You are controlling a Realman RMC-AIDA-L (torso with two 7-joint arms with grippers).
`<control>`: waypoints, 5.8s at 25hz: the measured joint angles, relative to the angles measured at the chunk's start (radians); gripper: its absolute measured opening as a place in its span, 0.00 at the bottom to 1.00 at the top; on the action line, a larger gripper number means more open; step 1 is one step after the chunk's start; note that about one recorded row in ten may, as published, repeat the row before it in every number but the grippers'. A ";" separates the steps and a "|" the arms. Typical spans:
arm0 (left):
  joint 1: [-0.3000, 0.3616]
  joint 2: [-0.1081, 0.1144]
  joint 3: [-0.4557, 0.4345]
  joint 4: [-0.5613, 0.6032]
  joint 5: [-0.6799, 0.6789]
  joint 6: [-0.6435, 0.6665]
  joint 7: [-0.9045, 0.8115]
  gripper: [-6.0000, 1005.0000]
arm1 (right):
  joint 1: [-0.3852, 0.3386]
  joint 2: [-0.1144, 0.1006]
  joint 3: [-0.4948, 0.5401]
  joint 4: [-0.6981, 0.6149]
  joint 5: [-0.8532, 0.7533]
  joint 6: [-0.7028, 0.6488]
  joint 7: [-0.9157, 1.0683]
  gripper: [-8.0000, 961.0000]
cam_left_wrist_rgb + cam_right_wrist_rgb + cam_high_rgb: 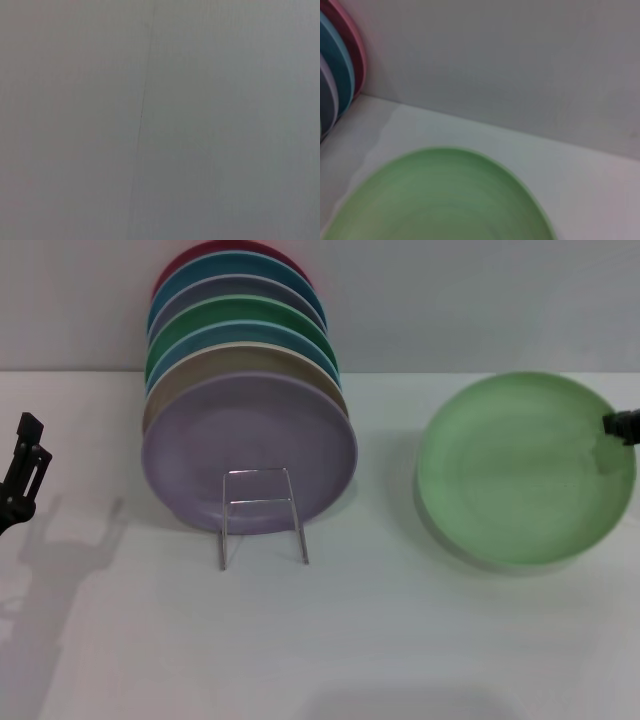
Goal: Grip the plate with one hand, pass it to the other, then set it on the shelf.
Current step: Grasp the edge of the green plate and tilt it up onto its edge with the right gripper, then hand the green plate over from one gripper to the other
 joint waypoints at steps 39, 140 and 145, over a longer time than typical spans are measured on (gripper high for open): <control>-0.008 0.003 -0.013 0.003 0.000 0.003 0.000 0.78 | -0.256 0.006 -0.573 0.088 -0.155 -0.882 -0.071 0.03; -0.003 -0.003 0.501 -0.169 0.019 -0.083 0.237 0.78 | -0.446 0.014 -1.901 -0.626 0.494 -2.691 -0.122 0.03; -0.020 -0.002 0.491 -0.189 0.020 -0.134 0.237 0.78 | -0.446 0.010 -1.916 -0.616 0.500 -2.690 -0.148 0.03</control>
